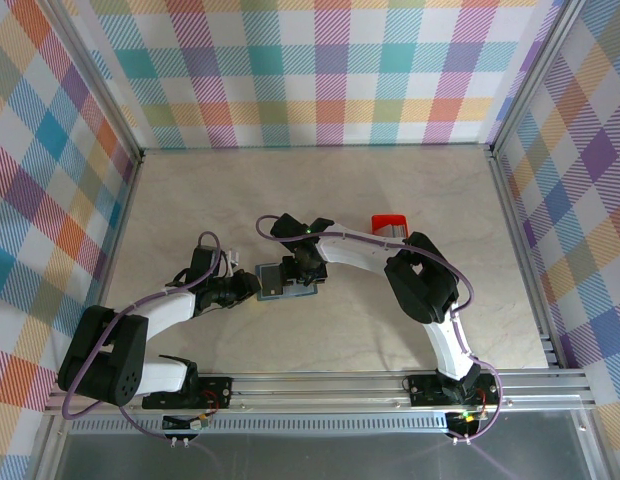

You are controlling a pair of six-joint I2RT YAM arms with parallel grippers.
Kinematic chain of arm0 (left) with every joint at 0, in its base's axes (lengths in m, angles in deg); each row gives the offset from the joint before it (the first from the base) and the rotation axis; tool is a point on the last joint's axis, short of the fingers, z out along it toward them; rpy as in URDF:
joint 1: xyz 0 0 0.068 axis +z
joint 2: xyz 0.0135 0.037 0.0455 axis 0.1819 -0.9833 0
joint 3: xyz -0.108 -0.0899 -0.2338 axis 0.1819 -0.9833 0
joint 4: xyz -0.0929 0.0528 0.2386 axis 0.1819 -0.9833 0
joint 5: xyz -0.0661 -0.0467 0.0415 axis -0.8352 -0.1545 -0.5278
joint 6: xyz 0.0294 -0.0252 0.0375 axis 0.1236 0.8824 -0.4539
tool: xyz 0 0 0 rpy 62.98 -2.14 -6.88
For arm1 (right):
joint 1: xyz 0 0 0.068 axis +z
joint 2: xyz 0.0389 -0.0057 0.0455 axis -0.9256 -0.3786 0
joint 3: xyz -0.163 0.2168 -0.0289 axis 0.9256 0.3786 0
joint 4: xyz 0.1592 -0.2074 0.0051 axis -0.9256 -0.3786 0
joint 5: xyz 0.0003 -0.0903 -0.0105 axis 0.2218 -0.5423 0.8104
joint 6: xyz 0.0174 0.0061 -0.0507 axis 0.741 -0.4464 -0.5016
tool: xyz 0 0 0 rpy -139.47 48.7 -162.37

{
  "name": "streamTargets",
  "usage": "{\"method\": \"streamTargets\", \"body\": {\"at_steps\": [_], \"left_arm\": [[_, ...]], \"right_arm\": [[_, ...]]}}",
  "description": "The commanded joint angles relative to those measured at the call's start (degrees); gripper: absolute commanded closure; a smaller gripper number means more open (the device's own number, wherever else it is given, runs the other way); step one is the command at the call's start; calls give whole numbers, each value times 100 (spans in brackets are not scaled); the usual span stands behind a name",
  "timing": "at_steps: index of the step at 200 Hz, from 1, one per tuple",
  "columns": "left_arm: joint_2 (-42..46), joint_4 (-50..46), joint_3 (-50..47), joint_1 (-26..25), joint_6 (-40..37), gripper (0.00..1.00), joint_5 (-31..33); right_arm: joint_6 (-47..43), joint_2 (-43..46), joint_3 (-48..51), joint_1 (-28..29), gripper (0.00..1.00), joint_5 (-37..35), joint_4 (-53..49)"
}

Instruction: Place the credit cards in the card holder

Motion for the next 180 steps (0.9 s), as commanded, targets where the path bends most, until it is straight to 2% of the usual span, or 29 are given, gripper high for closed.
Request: {"method": "streamTargets", "body": {"at_steps": [1,117,160,180], "left_arm": [[24,-63,-39,38,-113,81,-73],[130,-132,-55,37,-117,81,-64],[132,-125,-55,37,-121,81,-57],[131,-131,-55,38,-128,81,-57]], "right_arm": [[-27,-171,-125,44,42,142,-50],[276,-188,-27,-44,45,887,507],[261,-172,-119,-39,47,886,517],[156,-126,-174,-18,47,649,328]]}}
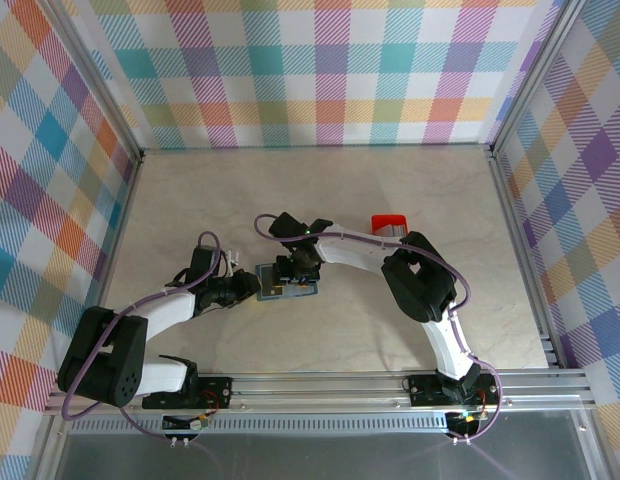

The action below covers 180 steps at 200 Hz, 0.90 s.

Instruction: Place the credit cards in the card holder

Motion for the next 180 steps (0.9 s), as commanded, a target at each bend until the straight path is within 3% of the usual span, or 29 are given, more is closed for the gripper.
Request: {"method": "streamTargets", "body": {"at_steps": [1,43,180], "left_arm": [[102,-130,-56,38,-109,81,-56],[67,-135,-45,38,-131,81,-64],[48,-149,-12,38,-122,81,-42]], "right_arm": [[-37,-14,-173,0,47,-135,-168],[-175,215,-75,0,46,-669,-442],[-205,303,45,74,42,-915,-567]]}}
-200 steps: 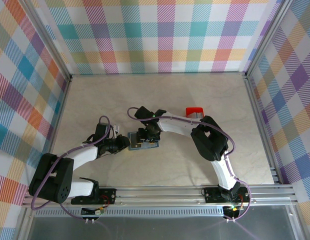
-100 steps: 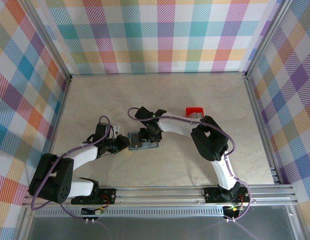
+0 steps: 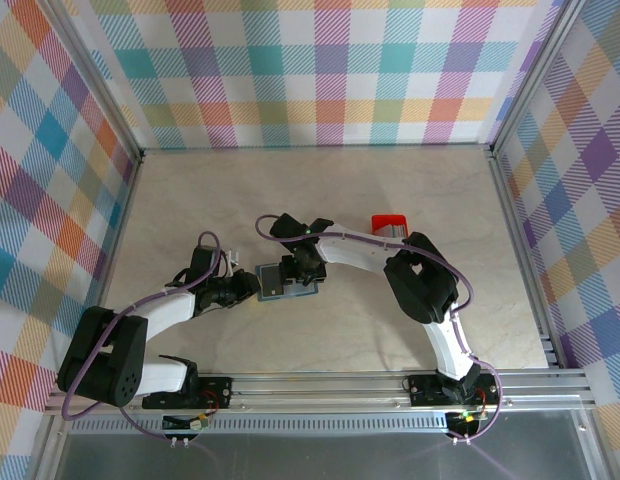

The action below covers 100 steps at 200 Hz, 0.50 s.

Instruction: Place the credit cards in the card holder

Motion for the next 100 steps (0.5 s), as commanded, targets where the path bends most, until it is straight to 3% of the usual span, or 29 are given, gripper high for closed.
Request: {"method": "streamTargets", "body": {"at_steps": [1,100], "left_arm": [[49,-147,-12,38,-118,81,-44],[93,-174,-46,37,-124,81,-40]], "right_arm": [[-50,203,44,44,42,-47,-158],[29,106,106,46,40,-35,-229]]}}
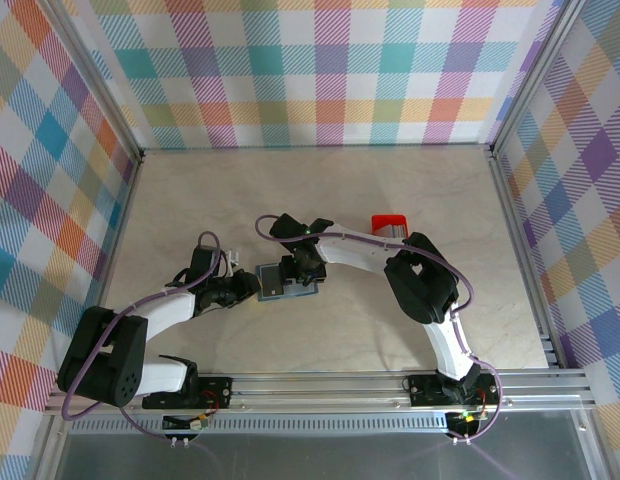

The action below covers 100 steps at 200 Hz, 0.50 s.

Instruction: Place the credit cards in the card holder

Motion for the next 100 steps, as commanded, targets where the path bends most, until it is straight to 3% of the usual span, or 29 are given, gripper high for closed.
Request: {"method": "streamTargets", "body": {"at_steps": [1,100], "left_arm": [[93,-176,-47,37,-124,81,-46],[58,-109,-76,37,-126,81,-49]], "right_arm": [[27,97,100,40,40,-11,-224],[139,470,289,154,41,17,-163]]}}
